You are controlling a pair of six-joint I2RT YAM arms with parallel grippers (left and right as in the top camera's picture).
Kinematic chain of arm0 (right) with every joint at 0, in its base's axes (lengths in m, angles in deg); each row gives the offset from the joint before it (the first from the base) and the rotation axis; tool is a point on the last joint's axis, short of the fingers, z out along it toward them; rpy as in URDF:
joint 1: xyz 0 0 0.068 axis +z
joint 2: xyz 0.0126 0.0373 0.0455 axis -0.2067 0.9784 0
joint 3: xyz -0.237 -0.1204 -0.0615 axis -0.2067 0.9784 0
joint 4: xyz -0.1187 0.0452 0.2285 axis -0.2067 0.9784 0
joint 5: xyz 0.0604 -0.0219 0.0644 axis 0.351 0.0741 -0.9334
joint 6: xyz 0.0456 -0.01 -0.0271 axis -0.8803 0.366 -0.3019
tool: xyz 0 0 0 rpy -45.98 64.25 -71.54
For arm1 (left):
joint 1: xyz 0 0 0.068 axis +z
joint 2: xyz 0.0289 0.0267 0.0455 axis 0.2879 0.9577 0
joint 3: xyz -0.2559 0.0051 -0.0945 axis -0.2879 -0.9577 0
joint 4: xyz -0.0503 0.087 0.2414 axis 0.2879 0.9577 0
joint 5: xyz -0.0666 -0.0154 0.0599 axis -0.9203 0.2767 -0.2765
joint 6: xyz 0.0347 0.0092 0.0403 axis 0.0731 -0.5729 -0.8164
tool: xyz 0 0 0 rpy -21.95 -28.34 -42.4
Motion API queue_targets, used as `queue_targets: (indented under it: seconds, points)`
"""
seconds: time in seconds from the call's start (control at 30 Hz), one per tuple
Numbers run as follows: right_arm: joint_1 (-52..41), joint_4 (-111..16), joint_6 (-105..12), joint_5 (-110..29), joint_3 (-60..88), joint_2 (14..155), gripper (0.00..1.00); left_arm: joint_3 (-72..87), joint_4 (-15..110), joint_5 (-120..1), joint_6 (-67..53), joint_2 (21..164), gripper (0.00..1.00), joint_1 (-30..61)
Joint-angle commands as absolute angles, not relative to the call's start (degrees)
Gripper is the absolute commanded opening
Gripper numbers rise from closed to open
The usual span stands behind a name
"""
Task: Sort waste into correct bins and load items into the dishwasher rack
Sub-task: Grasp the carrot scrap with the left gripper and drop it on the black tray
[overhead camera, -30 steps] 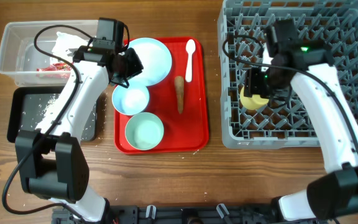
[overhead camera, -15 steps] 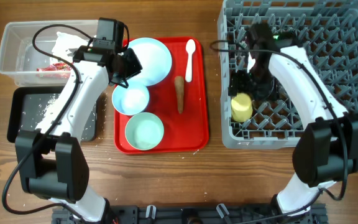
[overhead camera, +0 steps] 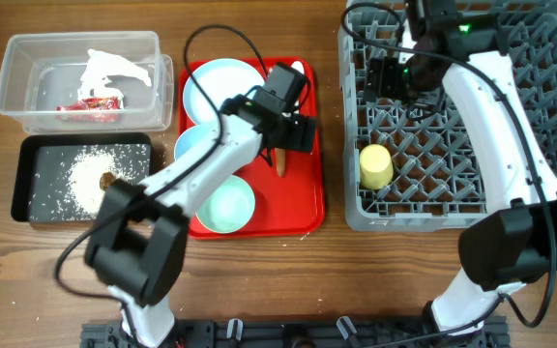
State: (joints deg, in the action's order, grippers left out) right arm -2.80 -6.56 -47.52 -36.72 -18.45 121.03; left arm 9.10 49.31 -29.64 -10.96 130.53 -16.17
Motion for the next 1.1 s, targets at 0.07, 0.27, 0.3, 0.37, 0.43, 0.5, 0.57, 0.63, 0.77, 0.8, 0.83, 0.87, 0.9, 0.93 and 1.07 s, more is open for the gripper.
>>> queue_targets:
  seconds: [0.07,0.27,0.3,0.37,0.43,0.5,0.57,0.63,0.77,0.8,0.83,0.87,0.9,0.93,1.07]
  points:
    - [-3.3,-6.5,-47.5,-37.3,-19.6,119.9,0.91,9.3,47.1,-28.5,-11.2,140.2,0.93,-16.5]
    - [-3.3,-6.5,-47.5,-37.3,-19.6,119.9,0.91,9.3,46.9,-28.0,-11.3,141.8,0.24,-16.5]
    - [-3.3,-6.5,-47.5,-37.3,-19.6,119.9,0.91,9.3,47.0,-27.6,-11.3,141.8,0.19,-16.5]
    - [-3.3,-6.6,-47.5,-37.3,-19.6,119.9,0.91,9.3,47.0,-27.6,-11.3,141.8,0.16,-16.5]
    - [-3.3,-6.8,-47.5,-37.3,-19.6,119.9,0.91,9.4,47.9,-27.2,-11.3,140.4,0.13,-16.5]
    - [-3.3,-7.1,-47.5,-37.3,-19.6,119.9,0.91,11.7,50.6,-27.2,-11.3,136.5,0.11,-16.5]
    - [-3.3,-7.4,-47.5,-37.3,-19.6,119.9,0.91,13.4,51.8,-27.2,-11.3,132.6,0.09,-16.5]
    - [-3.3,-7.6,-47.5,-37.2,-19.6,119.9,0.91,13.5,51.8,-27.2,-11.3,127.1,0.11,-16.1]
    - [-3.3,-7.9,-47.5,-37.2,-19.6,119.9,0.91,13.5,54.0,-26.5,-8.1,119.7,0.11,-10.1]
    - [-3.3,-7.9,-47.5,-37.2,-19.6,119.9,0.91,13.5,55.4,-25.9,-5.5,118.5,0.11,-6.8]
    - [-3.3,-8.0,-47.5,-37.2,-19.6,119.9,0.91,13.5,57.5,-25.9,-1.1,117.9,0.08,-1.9]
    - [-3.3,-8.0,-47.5,-37.2,-19.6,119.9,0.91,13.5,60.3,-25.9,3.9,117.9,0.06,2.7]
    - [-3.3,-8.0,-47.5,-37.2,-19.6,119.9,0.91,13.5,62.1,-25.9,7.0,117.9,0.06,5.4]
    - [-3.3,-8.0,-47.5,-37.2,-19.6,119.9,0.91,13.5,64.9,-25.9,10.4,117.9,0.06,9.0]
    - [-3.3,-9.2,-47.5,-37.3,-19.6,119.9,0.92,13.0,72.0,-25.9,15.9,118.2,0.1,24.8]
